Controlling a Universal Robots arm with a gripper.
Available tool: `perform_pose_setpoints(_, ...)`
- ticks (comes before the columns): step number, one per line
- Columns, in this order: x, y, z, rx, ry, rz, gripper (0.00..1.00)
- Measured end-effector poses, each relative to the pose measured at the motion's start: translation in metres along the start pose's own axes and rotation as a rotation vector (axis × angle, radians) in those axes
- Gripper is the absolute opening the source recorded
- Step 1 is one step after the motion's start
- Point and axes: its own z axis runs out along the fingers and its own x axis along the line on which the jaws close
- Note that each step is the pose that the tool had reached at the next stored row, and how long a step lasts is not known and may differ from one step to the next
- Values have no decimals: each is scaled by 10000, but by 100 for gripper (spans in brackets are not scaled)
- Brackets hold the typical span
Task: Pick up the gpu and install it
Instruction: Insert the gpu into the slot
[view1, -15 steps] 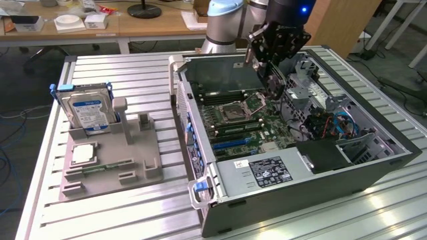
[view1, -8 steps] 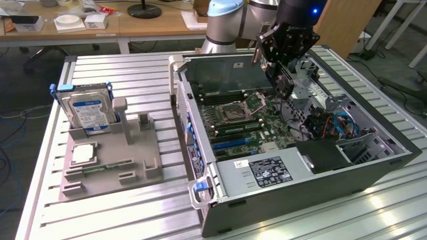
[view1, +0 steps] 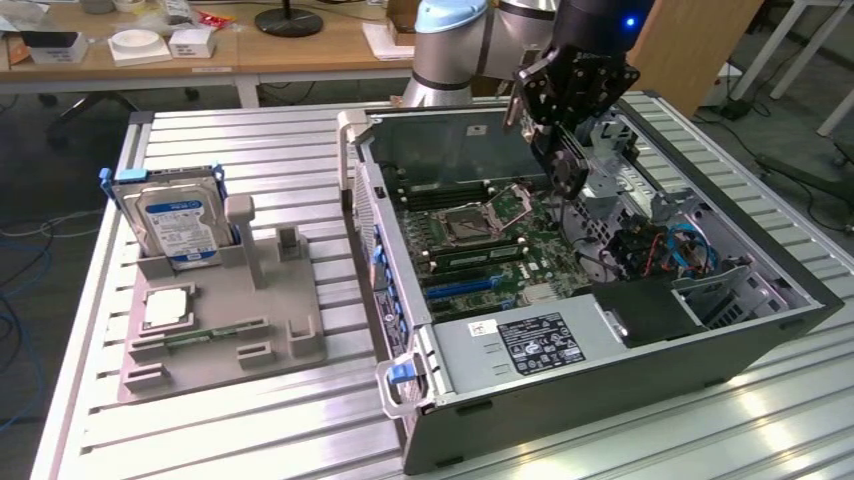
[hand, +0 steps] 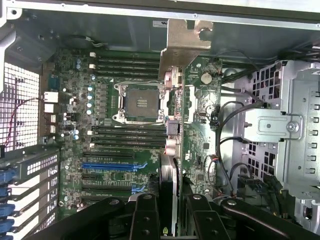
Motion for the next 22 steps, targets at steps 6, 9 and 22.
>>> perform_pose_setpoints(6, 0, 0, 2, -25, 37, -733, 27)
perform_pose_setpoints(9, 0, 0, 3, -42, 63, -1271, 27)
perform_pose_setpoints(22, 1, -1, 13, -116, 176, -3506, 27)
